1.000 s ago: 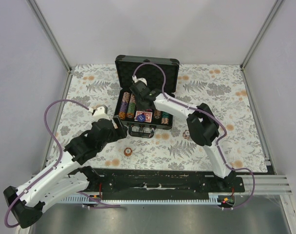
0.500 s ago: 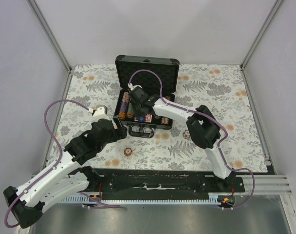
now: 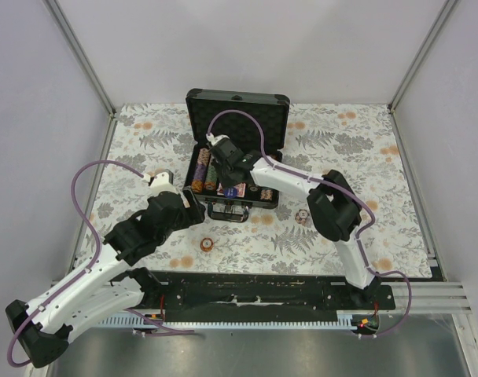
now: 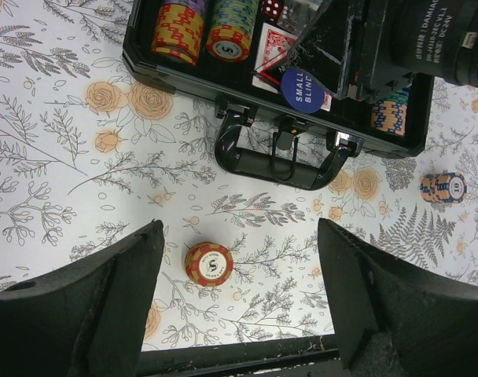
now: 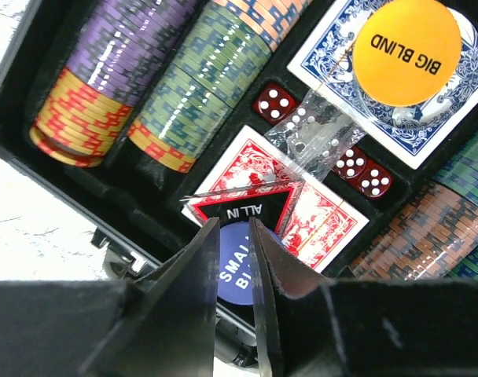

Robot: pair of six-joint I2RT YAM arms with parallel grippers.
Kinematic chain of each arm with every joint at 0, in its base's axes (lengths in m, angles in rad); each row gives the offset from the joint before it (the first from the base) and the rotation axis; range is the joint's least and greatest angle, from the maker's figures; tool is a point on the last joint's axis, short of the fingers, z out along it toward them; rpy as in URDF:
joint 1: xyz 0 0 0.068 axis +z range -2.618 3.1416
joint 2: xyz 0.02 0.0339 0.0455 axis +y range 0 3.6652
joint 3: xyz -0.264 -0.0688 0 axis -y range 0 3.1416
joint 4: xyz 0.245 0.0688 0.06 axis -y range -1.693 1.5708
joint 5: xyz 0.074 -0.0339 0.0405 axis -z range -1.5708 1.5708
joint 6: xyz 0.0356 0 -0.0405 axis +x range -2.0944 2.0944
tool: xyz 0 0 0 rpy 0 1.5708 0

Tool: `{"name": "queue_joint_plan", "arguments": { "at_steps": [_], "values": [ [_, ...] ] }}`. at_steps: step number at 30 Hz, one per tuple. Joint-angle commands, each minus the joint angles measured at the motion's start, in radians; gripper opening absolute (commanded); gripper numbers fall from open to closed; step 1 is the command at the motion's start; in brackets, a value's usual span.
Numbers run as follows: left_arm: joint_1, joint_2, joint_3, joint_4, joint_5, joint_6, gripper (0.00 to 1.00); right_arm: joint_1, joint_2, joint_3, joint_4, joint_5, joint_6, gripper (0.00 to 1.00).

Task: Pack up texas hold em set

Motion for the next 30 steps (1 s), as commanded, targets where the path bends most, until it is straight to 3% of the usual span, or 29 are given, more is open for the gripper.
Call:
{"name": "queue_joint_plan", "arguments": {
  "at_steps": [1, 14, 22, 30],
  "values": [
    [-0.002, -0.013, 0.007, 0.016, -0.034, 0.002, 0.85, 0.000, -0.090, -0.007, 0.018, -0.056, -0.015, 0.28],
    [-0.002, -0.019, -0.003, 0.019, -0.026, 0.002, 0.85, 0.007, -0.097, -0.099, -0.037, -0.099, 0.114, 0.25],
    [-0.002, -0.021, -0.006, 0.022, -0.025, 0.002, 0.85, 0.006, -0.032, -0.067, -0.056, 0.052, 0.107, 0.25],
    [-0.002, -0.018, -0.011, 0.025, -0.012, 0.008, 0.85, 0.004, 0.005, -0.037, -0.057, 0.087, 0.120, 0.26]
  ]
}}
